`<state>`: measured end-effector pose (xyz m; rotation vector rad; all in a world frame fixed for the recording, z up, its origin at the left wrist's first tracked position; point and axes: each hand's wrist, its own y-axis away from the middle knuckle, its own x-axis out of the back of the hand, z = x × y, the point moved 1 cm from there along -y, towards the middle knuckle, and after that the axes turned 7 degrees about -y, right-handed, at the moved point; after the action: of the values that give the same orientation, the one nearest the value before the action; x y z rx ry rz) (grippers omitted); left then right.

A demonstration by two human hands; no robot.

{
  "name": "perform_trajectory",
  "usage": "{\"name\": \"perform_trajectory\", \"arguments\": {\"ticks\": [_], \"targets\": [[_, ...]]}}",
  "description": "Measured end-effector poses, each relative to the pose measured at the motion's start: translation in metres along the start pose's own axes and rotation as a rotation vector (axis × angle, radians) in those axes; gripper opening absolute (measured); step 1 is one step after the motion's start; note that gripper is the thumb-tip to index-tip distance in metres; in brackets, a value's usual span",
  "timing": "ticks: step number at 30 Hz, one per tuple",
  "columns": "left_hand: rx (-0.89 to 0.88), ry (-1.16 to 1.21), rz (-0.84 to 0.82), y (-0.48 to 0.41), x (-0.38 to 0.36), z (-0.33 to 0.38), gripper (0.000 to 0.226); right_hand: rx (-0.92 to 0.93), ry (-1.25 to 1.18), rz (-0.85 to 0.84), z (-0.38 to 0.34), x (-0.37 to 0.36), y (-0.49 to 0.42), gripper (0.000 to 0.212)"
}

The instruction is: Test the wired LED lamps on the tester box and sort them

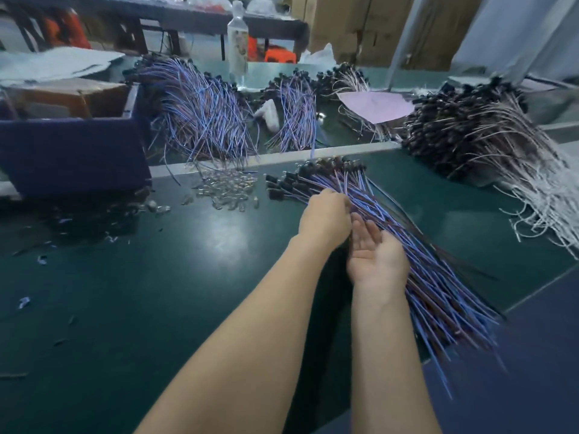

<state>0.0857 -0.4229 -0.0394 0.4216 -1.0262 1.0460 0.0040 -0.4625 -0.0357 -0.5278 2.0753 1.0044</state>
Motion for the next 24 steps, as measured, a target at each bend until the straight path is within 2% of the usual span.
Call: {"name": "perform_trajectory", "arguments": {"ticks": [2,7,13,18,21,24], "targets": [[0.023,0.069,0.013,0.001,-0.002,-0.004,0.027,-0.023,0.011,-0.011,0.004,0.001,0.0,0.025],[0.182,0.423,0.16,0.008,0.012,-0.015,0.025,-0.039,-0.003,-0.047,0.017,-0.009,0.007,0.026],[0.403,0.974,0.389,0.038,0.06,-0.049,0.016,-0.096,0.142,-0.174,0.061,-0.037,0.035,0.026],[0.5,1.094,0.705,0.084,0.122,-0.103,0.016,-0.26,0.249,-0.289,0.129,-0.056,0.078,0.011],[0.562,1.105,0.905,0.121,0.157,-0.143,0.016,-0.306,0.383,-0.397,0.171,-0.062,0.103,0.01],[0.654,1.093,1.087,0.156,0.188,-0.183,0.019,-0.34,0.602,-0.593,0.219,-0.062,0.132,0.02]]}}
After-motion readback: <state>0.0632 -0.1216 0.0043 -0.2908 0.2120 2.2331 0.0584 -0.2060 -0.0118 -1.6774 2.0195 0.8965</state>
